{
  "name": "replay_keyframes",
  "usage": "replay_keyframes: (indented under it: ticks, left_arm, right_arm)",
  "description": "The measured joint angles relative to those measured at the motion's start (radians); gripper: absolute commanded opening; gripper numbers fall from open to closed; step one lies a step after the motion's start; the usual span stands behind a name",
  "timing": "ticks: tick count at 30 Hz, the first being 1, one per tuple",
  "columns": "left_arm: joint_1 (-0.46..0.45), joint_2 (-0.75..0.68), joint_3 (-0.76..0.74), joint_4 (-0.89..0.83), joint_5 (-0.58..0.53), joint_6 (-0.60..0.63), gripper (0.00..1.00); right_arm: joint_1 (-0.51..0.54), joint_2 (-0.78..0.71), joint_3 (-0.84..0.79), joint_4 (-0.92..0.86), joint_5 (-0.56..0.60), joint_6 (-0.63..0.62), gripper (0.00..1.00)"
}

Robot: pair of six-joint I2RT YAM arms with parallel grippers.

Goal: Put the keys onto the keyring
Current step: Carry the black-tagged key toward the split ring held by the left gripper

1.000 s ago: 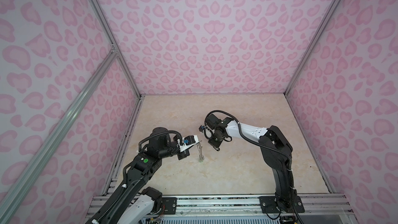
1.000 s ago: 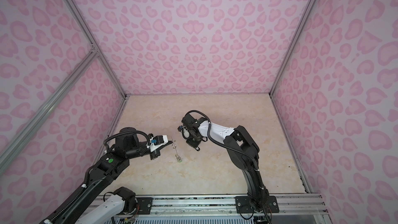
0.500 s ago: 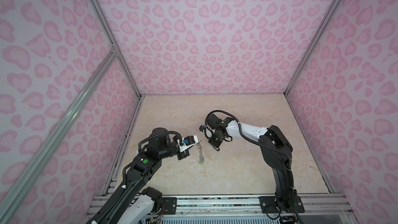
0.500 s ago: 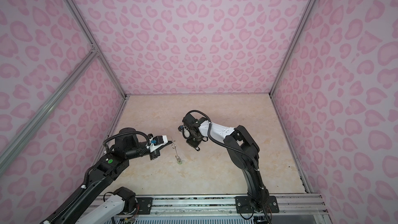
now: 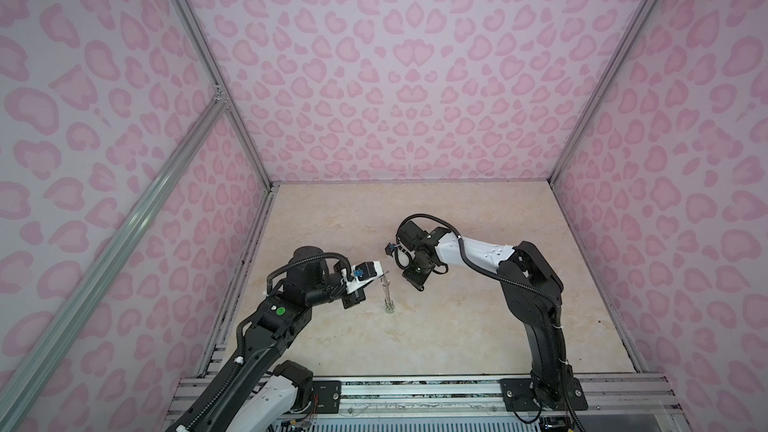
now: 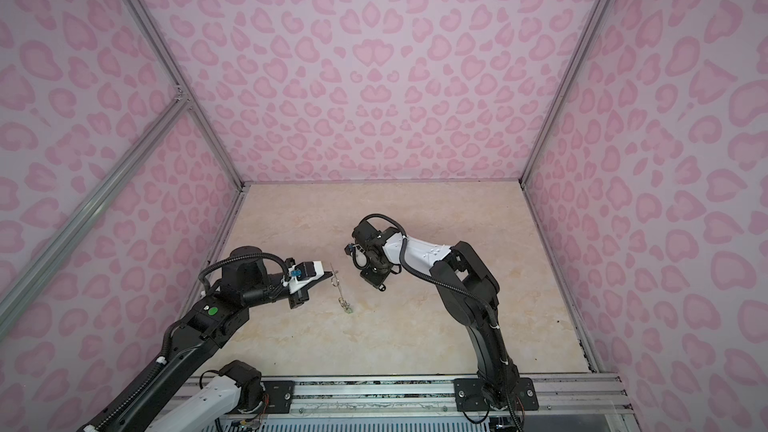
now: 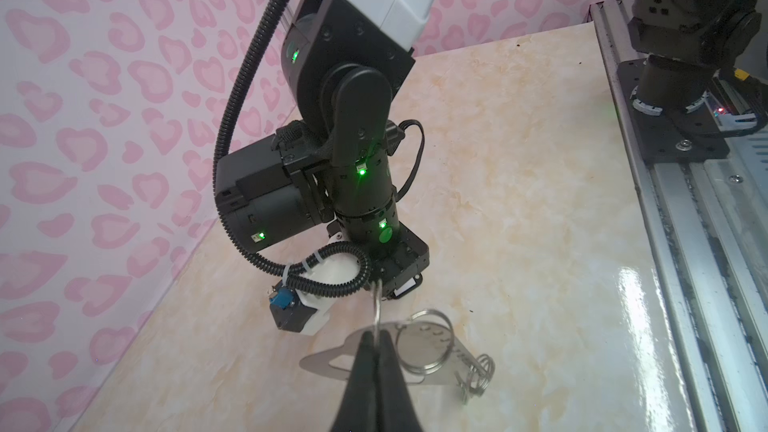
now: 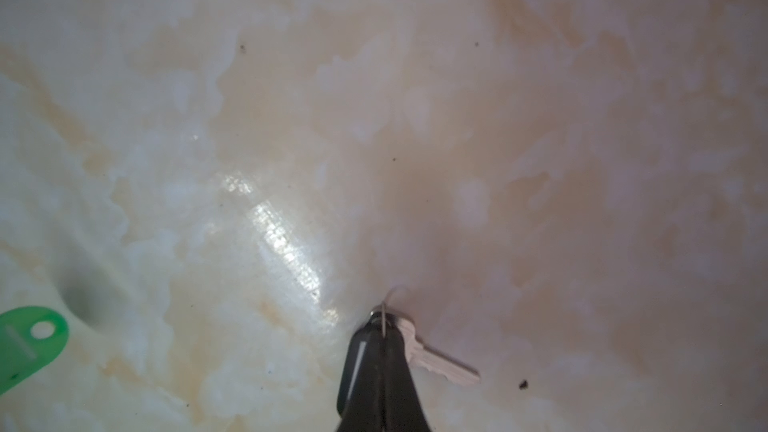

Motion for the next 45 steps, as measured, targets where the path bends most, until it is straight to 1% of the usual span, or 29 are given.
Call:
replay_keyframes:
  ticks: [9,16,21,24,28,33,38,45]
  left_arm:
    - [0.000,0.002,0.000,0.000,0.001,0.000,0.03]
    - [0.000,0.008,0.001,0.000,0.024,0.000,0.03]
    - [0.000,0.035,0.023,-0.001,0.047,0.013,0.03]
    - [0.000,0.061,0.045,-0.001,0.064,0.025,0.03]
    - [-0.002,0.103,0.093,-0.024,0.081,0.068,0.03]
    - [-0.005,0.155,0.148,-0.080,0.100,0.129,0.03]
    - [-0.019,0.186,0.172,-0.125,0.103,0.185,0.03]
    - [-0.045,0.227,0.201,-0.173,0.081,0.299,0.03]
  right_arm:
    - [-0.001,-0.038,-0.022,0.003,0.003,0.000,0.00]
    - [-0.031,-0.184,-0.128,0.052,-0.017,-0.022,0.00]
    - [-0.054,-0.336,-0.220,0.109,-0.066,-0.117,0.00]
    - [-0.063,-0.416,-0.277,0.146,-0.125,-0.192,0.00]
    - [-0.069,-0.530,-0.365,0.200,-0.216,-0.292,0.00]
    - [-0.074,-0.636,-0.445,0.280,-0.296,-0.359,0.00]
    - [-0.075,-0.696,-0.470,0.316,-0.323,-0.397,0.00]
    - [-0.074,-0.784,-0.505,0.359,-0.341,-0.485,0.00]
